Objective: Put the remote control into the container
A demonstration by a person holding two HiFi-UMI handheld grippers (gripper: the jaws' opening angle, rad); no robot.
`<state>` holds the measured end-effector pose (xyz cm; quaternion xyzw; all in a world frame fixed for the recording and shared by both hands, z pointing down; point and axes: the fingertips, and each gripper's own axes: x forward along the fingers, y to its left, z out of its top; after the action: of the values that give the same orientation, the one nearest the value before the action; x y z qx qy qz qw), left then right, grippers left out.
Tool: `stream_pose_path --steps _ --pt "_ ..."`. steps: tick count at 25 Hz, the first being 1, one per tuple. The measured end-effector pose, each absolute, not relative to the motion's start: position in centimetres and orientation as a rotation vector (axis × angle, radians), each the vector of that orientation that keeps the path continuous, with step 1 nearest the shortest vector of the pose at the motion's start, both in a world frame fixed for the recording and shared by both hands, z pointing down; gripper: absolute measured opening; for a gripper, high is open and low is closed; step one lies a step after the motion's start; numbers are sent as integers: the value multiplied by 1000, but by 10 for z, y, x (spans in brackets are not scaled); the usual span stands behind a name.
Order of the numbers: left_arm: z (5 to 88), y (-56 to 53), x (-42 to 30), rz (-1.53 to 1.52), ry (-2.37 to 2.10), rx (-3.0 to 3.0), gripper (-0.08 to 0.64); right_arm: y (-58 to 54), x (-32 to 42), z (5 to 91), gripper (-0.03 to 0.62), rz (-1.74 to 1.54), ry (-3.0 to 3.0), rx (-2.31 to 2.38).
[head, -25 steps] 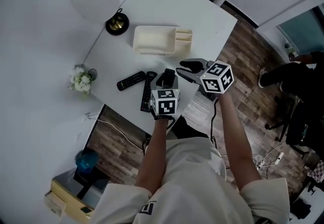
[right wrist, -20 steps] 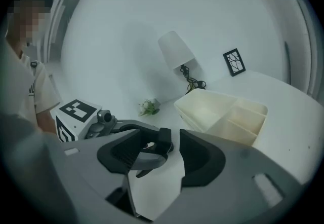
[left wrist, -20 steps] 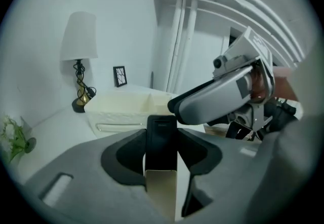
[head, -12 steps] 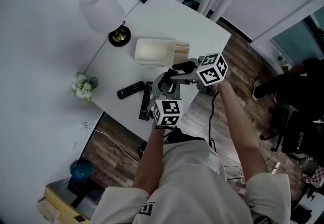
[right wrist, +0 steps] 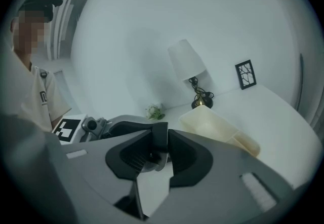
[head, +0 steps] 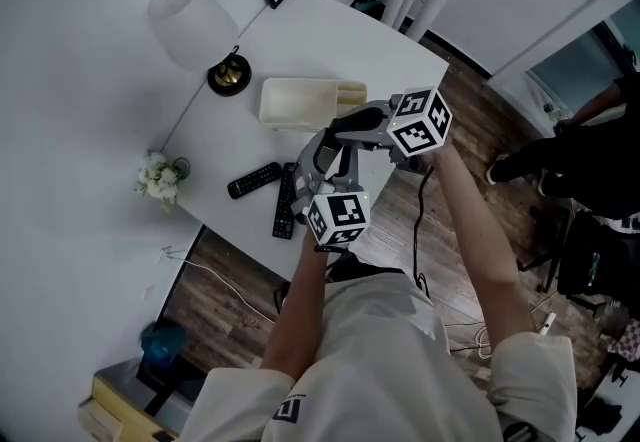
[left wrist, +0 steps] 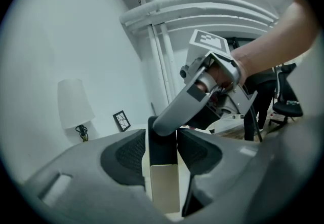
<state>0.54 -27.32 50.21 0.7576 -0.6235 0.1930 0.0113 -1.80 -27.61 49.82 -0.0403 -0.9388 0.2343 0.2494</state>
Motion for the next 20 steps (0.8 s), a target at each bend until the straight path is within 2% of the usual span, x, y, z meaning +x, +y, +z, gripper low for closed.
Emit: stream_pose_path --steps 14,20 --pt "496 -251 18 667 -1887 2428 198 -381 13 431 100 207 -2606 142" --pt "498 -251 1 601 -1942 2341 34 -402 18 429 100 71 -2550 152"
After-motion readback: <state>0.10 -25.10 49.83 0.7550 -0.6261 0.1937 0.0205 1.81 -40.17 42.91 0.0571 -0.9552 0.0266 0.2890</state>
